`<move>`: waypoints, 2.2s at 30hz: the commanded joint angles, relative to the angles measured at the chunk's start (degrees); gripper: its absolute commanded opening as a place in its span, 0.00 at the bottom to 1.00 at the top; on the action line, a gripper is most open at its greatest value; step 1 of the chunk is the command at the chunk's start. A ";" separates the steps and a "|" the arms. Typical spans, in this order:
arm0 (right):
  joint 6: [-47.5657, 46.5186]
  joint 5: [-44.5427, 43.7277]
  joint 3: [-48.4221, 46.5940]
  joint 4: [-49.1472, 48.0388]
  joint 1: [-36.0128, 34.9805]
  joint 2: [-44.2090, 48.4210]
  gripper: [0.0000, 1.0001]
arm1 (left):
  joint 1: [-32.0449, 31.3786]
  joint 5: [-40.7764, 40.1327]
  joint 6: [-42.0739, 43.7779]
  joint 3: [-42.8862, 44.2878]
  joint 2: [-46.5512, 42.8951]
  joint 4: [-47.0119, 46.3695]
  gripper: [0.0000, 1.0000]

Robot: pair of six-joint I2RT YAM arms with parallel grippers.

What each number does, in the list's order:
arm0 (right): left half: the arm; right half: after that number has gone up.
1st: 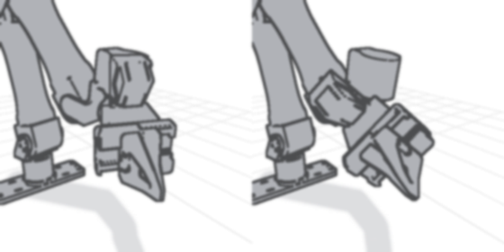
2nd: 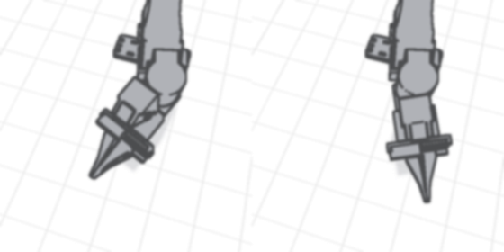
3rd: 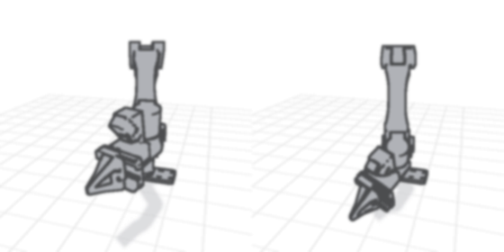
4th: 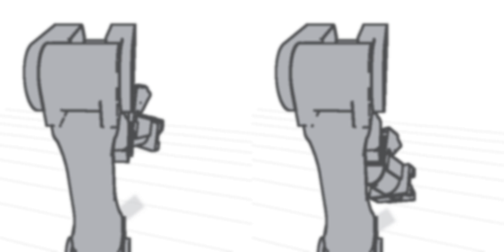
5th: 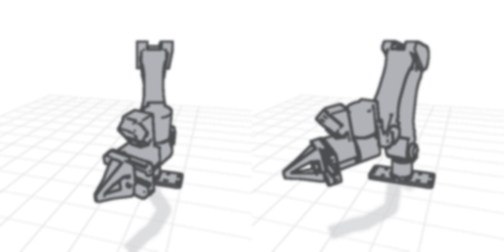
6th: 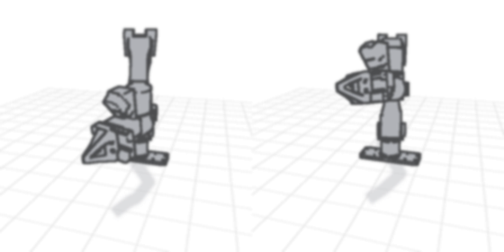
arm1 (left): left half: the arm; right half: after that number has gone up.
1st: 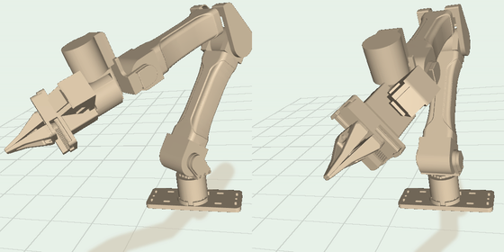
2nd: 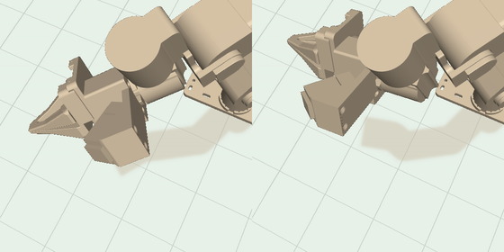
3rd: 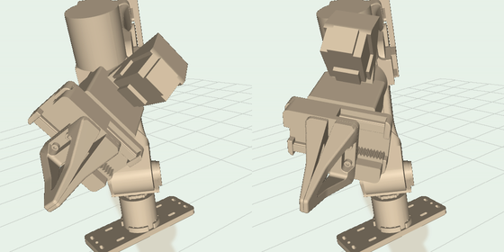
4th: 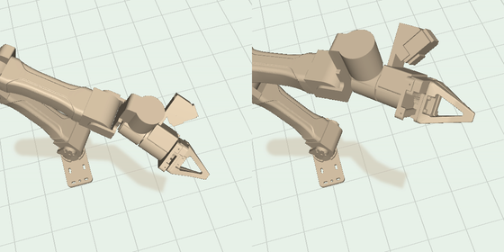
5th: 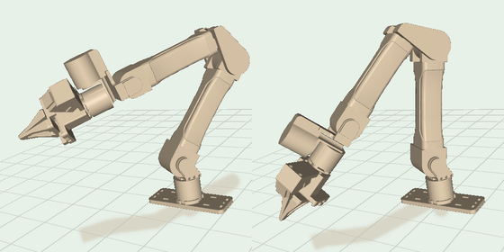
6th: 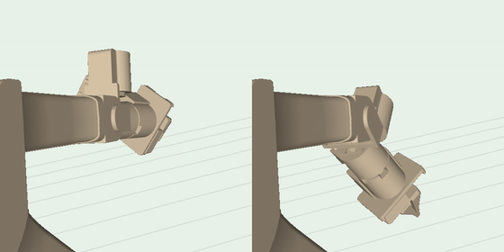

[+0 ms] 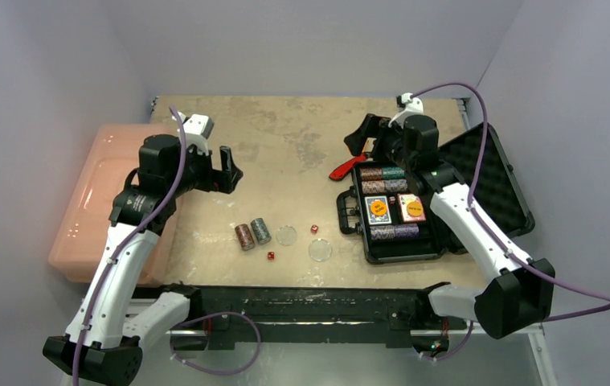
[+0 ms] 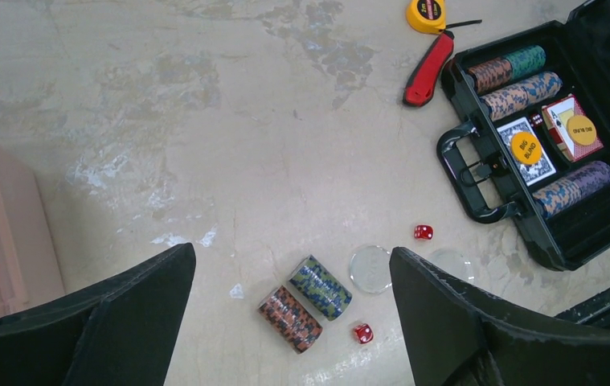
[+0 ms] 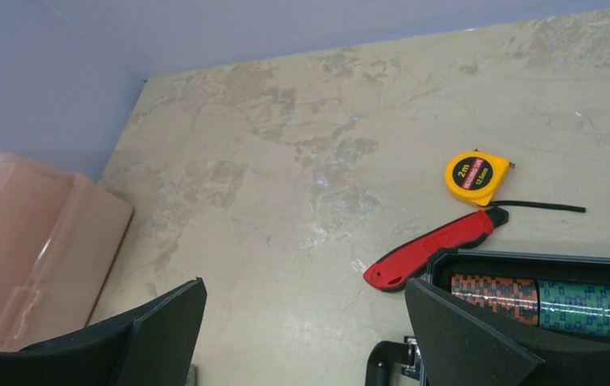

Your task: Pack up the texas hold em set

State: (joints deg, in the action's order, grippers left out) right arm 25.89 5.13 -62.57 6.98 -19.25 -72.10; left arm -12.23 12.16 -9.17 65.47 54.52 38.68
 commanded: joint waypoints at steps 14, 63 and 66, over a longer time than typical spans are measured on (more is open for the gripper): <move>-2.03 1.65 -4.25 12.40 -9.23 2.53 0.99 | -1.22 -3.94 0.13 2.22 -0.18 0.92 0.85; 12.62 -15.44 5.05 24.82 -34.98 -12.10 0.99 | -6.23 -8.12 -2.09 1.47 8.78 12.68 0.69; 13.82 -15.93 5.34 25.39 -35.77 -12.96 0.99 | -6.29 -8.44 -2.03 1.19 7.80 12.41 0.69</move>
State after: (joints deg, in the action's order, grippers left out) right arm 35.70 -7.33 -57.56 31.18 -54.04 -84.38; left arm -18.15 2.98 -11.42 66.81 64.75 52.18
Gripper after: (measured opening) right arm 0.987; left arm 0.695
